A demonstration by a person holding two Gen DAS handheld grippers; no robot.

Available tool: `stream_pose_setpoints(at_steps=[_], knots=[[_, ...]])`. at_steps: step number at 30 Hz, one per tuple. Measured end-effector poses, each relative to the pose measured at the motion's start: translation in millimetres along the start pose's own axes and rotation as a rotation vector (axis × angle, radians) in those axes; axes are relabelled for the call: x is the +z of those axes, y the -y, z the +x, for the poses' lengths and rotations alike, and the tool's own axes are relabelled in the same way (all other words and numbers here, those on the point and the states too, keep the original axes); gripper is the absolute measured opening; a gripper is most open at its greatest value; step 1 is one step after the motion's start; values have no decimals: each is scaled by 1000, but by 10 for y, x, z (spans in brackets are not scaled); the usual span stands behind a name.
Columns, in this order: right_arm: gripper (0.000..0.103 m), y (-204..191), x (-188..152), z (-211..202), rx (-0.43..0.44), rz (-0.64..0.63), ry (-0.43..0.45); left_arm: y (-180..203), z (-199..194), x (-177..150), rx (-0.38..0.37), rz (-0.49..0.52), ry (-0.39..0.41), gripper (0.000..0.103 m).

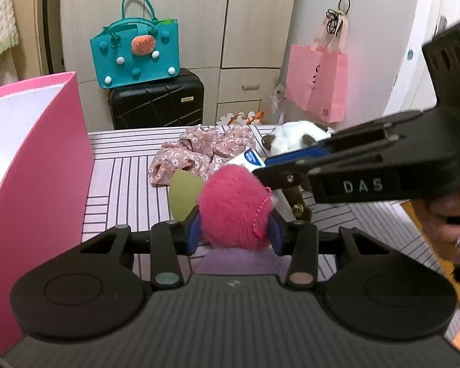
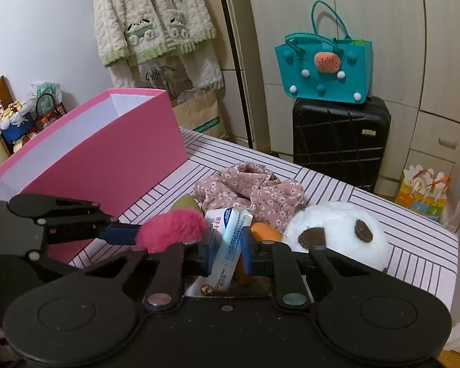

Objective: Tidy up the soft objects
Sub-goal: 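Lift the pink pompom with the left gripper while the right lifts the white wipes pack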

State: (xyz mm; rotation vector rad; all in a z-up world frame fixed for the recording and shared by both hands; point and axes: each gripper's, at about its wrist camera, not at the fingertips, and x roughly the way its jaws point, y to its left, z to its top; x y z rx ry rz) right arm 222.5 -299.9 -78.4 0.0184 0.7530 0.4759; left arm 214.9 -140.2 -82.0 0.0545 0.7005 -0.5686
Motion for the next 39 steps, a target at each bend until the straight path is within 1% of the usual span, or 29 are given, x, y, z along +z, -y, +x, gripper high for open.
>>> stream_pose_setpoints(at_steps=[3, 5, 6, 9, 13, 16, 21, 23, 25, 27, 29, 35, 39], knots=[[17, -11, -20, -29, 22, 12, 0, -18, -48, -14, -8, -14, 10, 42], [19, -1, -41, -42, 55, 23, -7, -31, -62, -31, -14, -24, 10, 42], [21, 4, -52, -44, 56, 32, -12, -41, -59, -42, -13, -33, 6, 42], [21, -11, -117, -55, 55, 37, -33, -86, -59, -58, -5, -61, 3, 42], [33, -36, -225, -49, 64, 30, -73, -134, -63, -65, -7, -82, 10, 42], [38, -25, -252, -8, 70, 49, -89, -152, -53, -79, -13, -95, 7, 42], [40, 25, -225, 88, 75, 77, -93, -151, -60, -87, -12, -103, 6, 41], [38, 18, -218, 111, 79, 73, -93, -154, -75, -89, -11, -102, 4, 41], [26, -27, -220, 82, 65, 52, -81, -131, -99, -84, -11, -93, 5, 41], [21, -36, -216, 17, 69, 69, -61, -108, -144, -85, -7, -81, 9, 41], [20, -64, -219, -59, 64, 78, -46, -104, -202, -85, -12, -80, 21, 41], [18, -185, -247, -236, -5, 57, -19, -121, -483, -81, -38, -83, 61, 41], [16, -223, -213, -394, -37, 47, 0, -124, -672, -77, -56, -76, 68, 41]])
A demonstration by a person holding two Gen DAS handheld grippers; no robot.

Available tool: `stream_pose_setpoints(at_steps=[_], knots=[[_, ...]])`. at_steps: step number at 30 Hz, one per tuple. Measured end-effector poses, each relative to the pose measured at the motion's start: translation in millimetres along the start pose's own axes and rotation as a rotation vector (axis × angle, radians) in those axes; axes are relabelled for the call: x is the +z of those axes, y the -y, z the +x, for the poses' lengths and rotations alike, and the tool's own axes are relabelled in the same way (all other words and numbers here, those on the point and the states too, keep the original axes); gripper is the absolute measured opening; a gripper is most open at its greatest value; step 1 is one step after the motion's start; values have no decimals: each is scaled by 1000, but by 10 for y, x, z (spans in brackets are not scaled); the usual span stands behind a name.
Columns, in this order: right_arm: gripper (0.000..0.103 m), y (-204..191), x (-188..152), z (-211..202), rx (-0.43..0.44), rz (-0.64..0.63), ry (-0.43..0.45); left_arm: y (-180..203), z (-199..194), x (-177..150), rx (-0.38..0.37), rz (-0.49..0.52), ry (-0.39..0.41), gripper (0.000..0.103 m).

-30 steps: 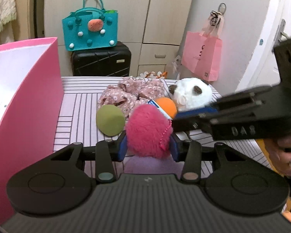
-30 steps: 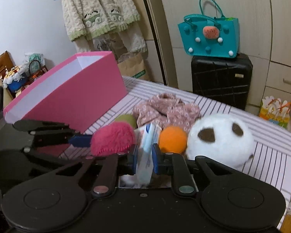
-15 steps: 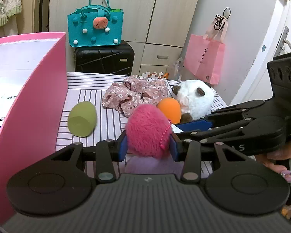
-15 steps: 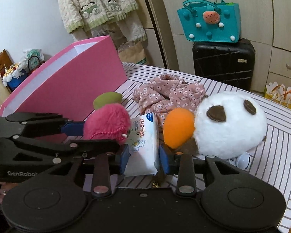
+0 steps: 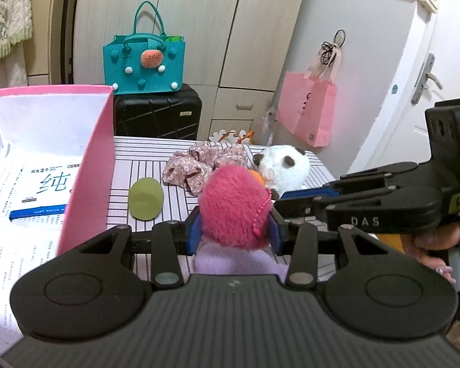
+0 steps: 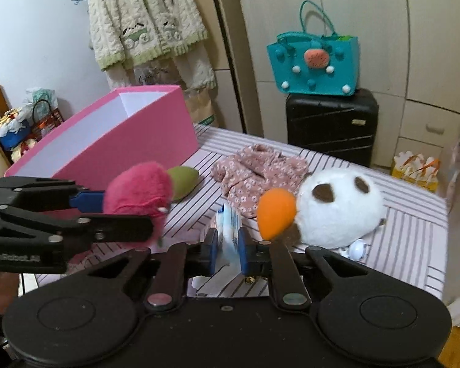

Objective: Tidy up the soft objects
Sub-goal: 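Lift the pink pompom with the left gripper while the right lifts the white wipes pack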

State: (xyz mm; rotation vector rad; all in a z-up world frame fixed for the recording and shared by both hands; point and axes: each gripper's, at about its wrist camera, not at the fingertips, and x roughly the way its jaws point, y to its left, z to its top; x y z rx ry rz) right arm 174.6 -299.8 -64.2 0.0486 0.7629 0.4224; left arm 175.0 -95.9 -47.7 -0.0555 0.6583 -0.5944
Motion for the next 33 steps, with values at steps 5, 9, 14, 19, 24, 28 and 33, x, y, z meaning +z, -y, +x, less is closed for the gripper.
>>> stream_pose_setpoints(at_steps=[5, 9, 14, 19, 24, 28, 33], knots=[[7, -16, -14, -125, -28, -9, -32, 13, -175, -18, -30, 14, -15, 41], [6, 51, -127, -138, -47, 7, -75, 21, -241, -58, -47, 16, -22, 41], [18, 76, -270, -85, -51, 11, -89, 37, -227, -86, -46, 17, -30, 41], [44, -22, -288, -31, -22, -84, -97, 34, -212, -83, -41, 17, -44, 41], [50, -70, -236, 153, -37, -198, -146, 10, -231, -91, -56, -5, -76, 41], [60, -23, -187, 300, -49, -220, -190, 27, -285, -104, -55, 3, -91, 41], [52, -36, -215, 312, -81, -207, -192, 47, -394, -118, -72, 22, -127, 42]])
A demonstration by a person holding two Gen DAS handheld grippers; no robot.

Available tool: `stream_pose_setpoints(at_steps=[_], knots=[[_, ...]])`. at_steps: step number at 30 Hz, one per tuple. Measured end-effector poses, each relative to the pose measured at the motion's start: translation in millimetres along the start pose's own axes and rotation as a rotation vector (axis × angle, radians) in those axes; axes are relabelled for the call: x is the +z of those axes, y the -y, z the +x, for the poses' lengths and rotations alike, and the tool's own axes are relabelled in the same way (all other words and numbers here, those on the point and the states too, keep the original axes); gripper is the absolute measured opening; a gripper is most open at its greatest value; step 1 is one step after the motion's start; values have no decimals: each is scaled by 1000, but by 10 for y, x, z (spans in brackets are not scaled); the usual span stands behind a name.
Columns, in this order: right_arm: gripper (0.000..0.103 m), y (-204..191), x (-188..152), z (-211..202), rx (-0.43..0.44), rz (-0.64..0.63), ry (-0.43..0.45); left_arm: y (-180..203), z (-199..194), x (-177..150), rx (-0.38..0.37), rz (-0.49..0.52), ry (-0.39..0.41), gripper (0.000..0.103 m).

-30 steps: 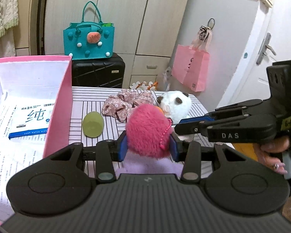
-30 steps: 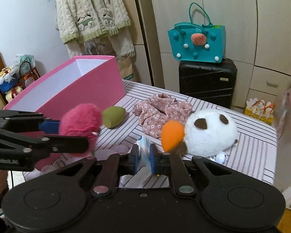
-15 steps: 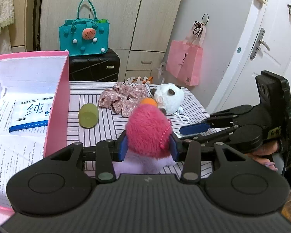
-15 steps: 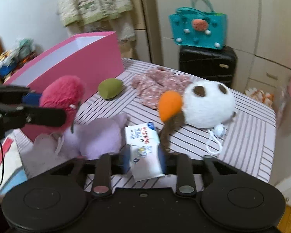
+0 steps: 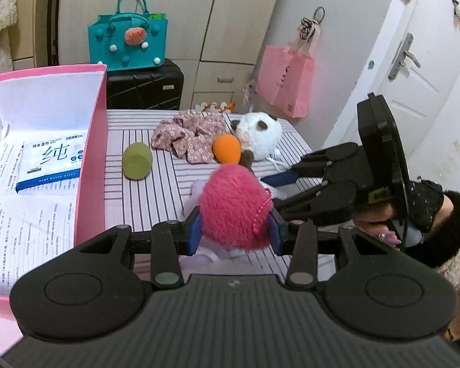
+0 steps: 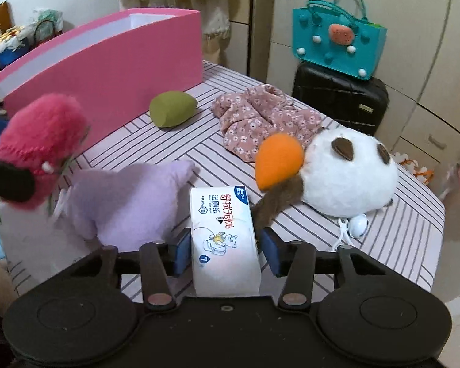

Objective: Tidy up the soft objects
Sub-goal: 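Lift the pink pompom with the left gripper while the right lifts the white wipes pack, then lower the pink pompom into the pink box with the left gripper while the right lowers the white pack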

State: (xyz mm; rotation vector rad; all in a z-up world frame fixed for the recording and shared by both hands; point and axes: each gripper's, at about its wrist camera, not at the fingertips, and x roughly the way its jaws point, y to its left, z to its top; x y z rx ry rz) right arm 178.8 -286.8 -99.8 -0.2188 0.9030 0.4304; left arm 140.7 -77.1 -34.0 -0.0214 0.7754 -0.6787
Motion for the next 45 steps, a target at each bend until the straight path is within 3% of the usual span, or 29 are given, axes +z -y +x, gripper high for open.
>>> stream_pose_setpoints(at_steps=[1, 11, 18, 35, 45], knots=[[48, -7, -11, -29, -8, 9, 4, 3, -19, -10, -1, 7, -6, 42], [47, -65, -222, -334, -58, 92, 3, -5, -278, -134, -62, 39, -71, 42], [47, -160, -297, -678, -38, 150, 12, -6, -500, -182, -75, 48, -99, 42], [47, -1014, 0, -1242, 213, 96, -40, -270, -1172, -427, -57, 25, -184, 42], [47, -1514, 424, -1330, 260, -17, -4, -661, -1525, -364, -19, -4, -119, 42]])
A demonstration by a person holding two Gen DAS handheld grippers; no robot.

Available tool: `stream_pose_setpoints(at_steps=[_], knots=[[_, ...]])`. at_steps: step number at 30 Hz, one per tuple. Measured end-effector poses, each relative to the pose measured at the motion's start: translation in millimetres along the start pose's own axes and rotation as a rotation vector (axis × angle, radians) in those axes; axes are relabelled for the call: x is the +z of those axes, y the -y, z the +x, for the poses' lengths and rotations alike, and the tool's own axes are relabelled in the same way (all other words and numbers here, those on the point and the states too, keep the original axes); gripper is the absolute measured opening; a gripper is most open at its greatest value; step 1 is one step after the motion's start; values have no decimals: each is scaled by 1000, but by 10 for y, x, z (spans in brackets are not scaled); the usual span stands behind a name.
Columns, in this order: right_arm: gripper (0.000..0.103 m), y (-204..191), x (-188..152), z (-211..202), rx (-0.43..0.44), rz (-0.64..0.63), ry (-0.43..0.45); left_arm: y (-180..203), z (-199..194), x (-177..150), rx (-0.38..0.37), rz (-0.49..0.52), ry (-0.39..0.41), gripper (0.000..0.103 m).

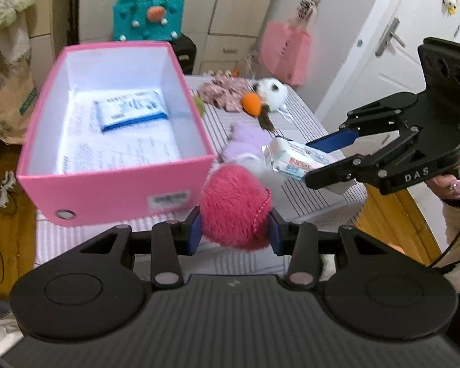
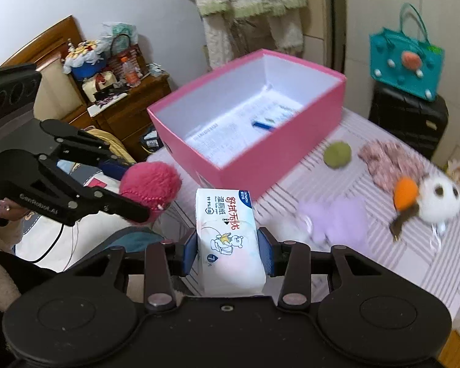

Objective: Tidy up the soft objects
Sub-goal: 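Lower the pink pompom into the pink box with the left gripper while the right lowers the white pack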

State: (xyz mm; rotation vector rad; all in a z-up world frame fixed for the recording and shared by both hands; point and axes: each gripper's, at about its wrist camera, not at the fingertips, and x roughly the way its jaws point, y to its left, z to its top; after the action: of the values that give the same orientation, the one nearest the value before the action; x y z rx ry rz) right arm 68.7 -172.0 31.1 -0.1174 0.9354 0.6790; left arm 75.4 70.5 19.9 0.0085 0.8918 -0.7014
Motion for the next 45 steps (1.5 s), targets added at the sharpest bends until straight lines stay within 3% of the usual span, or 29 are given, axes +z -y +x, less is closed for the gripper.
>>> stream_pose_setpoints(at_steps=[9, 17, 28, 31, 35, 45], knots=[[47, -177, 510, 191, -17, -102, 89, -481, -48, 300, 53, -26, 97, 42], [47, -86, 1046, 597, -111, -192, 134, -780, 334, 768, 170, -28, 140, 42], [47, 492, 1670, 1493, -215, -139, 45, -1262, 1132, 1371, 337, -73, 45, 42], [47, 643, 1736, 1675, -211, -133, 11, -1280, 1171, 1406, 381, -48, 61, 42], [47, 707, 1754, 1850, -175, -139, -18, -1269, 1209, 1440, 357, -29, 56, 43], [48, 686, 1807, 2161, -194, -246, -75, -1247, 1380, 1492, 498, 91, 61, 47]])
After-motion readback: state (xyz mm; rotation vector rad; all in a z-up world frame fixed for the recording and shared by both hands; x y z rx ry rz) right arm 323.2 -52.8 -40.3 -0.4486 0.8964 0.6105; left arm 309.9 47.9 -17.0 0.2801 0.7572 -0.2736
